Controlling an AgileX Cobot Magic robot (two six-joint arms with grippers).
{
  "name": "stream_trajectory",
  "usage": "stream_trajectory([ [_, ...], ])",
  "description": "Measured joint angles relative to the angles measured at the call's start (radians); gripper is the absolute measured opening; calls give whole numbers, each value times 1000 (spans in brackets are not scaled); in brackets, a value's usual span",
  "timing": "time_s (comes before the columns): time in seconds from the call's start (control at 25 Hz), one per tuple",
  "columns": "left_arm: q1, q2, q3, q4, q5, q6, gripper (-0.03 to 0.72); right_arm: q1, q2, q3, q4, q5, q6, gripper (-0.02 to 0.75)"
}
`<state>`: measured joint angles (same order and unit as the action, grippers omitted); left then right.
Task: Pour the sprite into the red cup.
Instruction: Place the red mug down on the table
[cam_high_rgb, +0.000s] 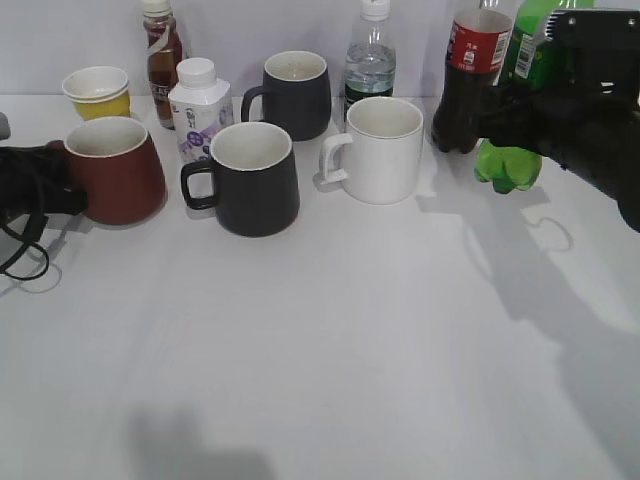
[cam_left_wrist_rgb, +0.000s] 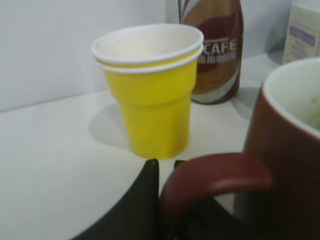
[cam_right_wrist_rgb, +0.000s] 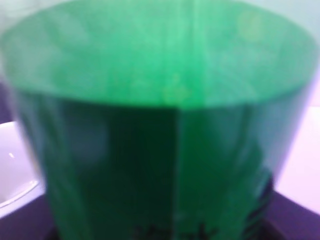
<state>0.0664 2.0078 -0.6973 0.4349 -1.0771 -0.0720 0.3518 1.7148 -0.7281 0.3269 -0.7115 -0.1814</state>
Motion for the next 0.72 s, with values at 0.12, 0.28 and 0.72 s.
stream_trajectory([
  [0.12, 0, 5, 0, 4, 0, 0, 58, 0, 0, 0, 0, 0, -1, 425],
  [0.28, 0, 8, 0, 7, -6, 0, 65, 0, 0, 0, 0, 0, -1, 425],
  [0.72, -2, 8, -1, 30, -28, -16, 226, 0, 0, 0, 0, 0, -2, 425],
])
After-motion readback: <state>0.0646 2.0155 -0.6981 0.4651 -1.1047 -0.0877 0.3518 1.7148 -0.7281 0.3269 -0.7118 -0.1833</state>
